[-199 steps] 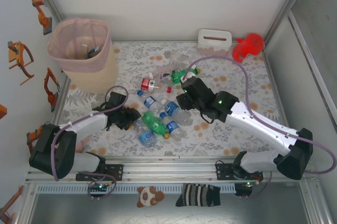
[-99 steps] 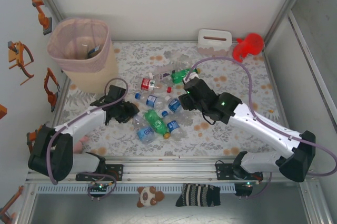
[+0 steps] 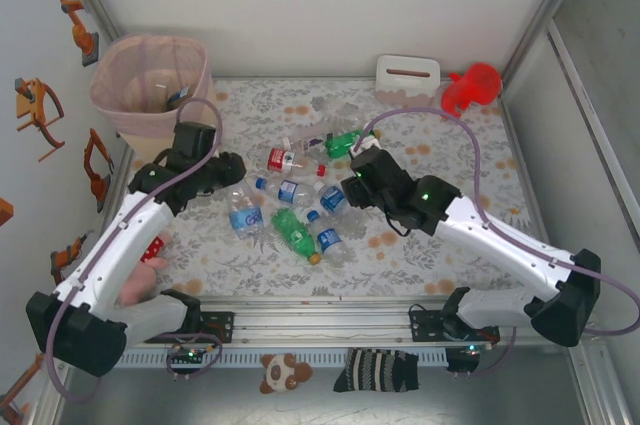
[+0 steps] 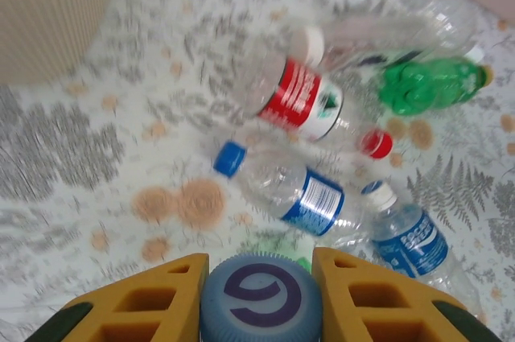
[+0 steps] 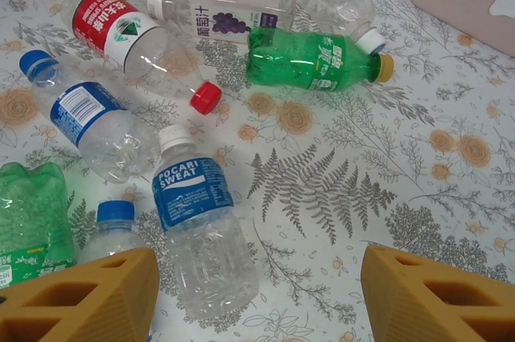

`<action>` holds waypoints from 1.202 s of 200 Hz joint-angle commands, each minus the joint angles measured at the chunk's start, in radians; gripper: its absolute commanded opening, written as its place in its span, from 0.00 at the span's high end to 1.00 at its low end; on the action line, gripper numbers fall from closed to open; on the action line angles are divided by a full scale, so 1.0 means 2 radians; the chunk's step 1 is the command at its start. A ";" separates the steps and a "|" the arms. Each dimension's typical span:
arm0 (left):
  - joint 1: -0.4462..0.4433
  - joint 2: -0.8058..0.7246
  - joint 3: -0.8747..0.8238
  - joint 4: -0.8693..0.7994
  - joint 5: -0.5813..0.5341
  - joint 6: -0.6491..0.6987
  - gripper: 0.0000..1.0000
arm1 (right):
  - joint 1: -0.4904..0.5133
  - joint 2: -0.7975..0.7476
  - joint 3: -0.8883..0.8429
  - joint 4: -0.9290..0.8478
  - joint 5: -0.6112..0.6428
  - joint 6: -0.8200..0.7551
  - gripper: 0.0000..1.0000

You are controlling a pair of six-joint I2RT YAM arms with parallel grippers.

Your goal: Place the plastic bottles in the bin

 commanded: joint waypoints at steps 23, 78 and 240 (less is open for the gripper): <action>0.015 0.006 0.102 0.000 -0.034 0.161 0.90 | -0.005 -0.017 0.002 -0.009 0.021 -0.005 0.34; 0.071 0.068 0.252 0.018 -0.027 0.250 0.95 | -0.005 -0.022 0.006 -0.015 0.025 -0.006 0.34; 0.191 0.329 0.556 0.000 -0.001 0.355 1.00 | -0.006 -0.013 0.014 -0.018 0.032 0.000 0.34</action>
